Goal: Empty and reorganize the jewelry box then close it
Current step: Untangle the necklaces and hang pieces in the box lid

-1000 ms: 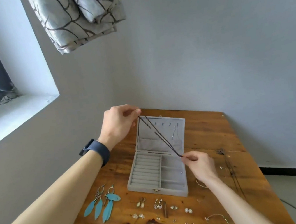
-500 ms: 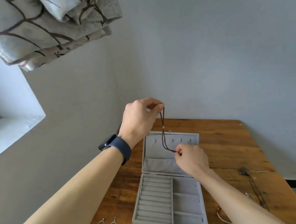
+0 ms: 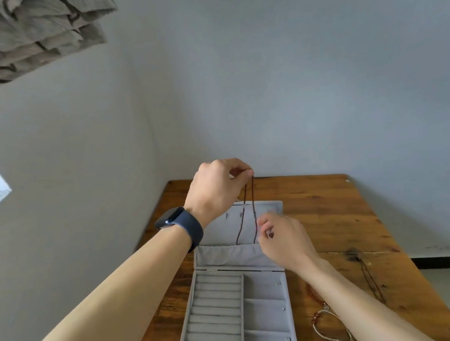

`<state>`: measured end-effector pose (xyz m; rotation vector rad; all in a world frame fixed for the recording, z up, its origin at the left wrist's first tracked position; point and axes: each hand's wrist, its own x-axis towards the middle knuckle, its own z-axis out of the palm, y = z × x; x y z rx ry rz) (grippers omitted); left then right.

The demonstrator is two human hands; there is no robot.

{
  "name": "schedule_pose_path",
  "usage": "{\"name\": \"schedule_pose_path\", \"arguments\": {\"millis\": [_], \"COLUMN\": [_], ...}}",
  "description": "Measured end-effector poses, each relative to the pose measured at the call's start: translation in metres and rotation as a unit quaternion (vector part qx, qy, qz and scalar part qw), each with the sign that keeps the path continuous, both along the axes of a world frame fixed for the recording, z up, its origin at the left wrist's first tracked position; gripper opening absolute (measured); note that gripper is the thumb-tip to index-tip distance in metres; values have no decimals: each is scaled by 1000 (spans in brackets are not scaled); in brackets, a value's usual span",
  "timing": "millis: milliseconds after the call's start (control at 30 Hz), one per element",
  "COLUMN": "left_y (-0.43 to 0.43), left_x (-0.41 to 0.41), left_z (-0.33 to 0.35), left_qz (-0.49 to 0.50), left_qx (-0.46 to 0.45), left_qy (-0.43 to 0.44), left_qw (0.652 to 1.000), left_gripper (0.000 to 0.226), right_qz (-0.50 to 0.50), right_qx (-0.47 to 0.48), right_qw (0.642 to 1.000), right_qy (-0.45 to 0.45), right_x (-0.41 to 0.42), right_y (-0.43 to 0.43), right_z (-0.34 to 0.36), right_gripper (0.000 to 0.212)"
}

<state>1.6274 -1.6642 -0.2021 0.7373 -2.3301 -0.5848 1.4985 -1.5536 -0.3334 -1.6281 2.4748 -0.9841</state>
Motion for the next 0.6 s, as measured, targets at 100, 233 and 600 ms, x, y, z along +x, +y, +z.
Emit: {"name": "schedule_pose_path", "arguments": {"millis": [100,233,600], "left_y": [0,4,2], "left_x": [-7,-12,-9], "left_z": [-10,-26,-67], "left_qz": [0,5,53], "left_qx": [-9,-2,-49], "left_qy": [-54,-95,-151], "left_qw": [998,995,986], "left_gripper": [16,14,17], "right_qz": [-2,30,-3], "right_qx": [-66,-73,-47], "right_qw": [993,984,992], "right_qy": [-97,-159,-116], "right_x": [-7,-12,-19], "right_y": [6,7,-2], "right_z": [14,30,20], "right_gripper": [24,27,14]}}
